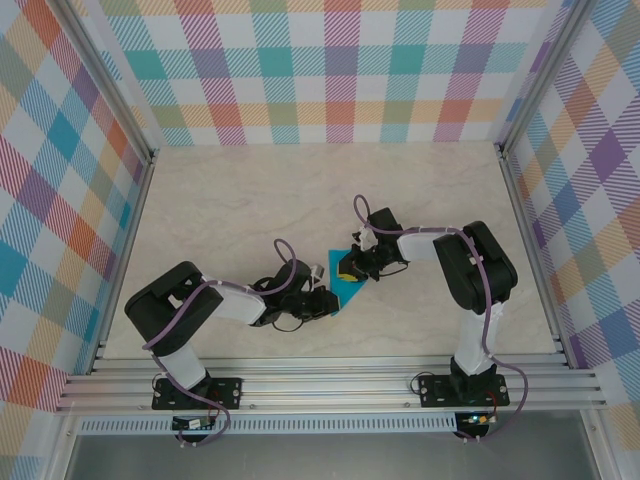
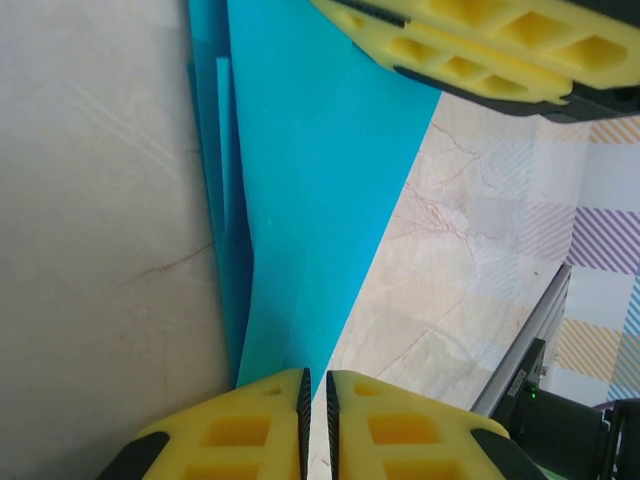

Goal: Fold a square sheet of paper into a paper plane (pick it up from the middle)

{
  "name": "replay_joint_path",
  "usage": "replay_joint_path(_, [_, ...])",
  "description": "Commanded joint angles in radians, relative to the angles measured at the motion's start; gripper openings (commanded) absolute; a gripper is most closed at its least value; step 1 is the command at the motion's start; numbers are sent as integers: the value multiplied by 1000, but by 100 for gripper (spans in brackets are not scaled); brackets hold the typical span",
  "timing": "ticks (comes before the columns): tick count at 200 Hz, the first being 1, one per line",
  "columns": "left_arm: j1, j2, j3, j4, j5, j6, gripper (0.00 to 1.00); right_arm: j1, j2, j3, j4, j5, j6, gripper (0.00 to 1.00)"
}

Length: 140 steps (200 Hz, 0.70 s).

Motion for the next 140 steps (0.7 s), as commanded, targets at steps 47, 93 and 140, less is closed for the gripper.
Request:
replay_joint_path(47, [-7,-153,-11,-86,-60,20,19,3,72,-47,-74,87,-21,12])
replay_joint_path(93, [16,-118,47,-90,-95,6,20,3,77,-49,-72,87,-22,11])
replay_joint_path(140, [19,-4,70,8,-76,-28,20,3,77,-53,-67,84,-22,12])
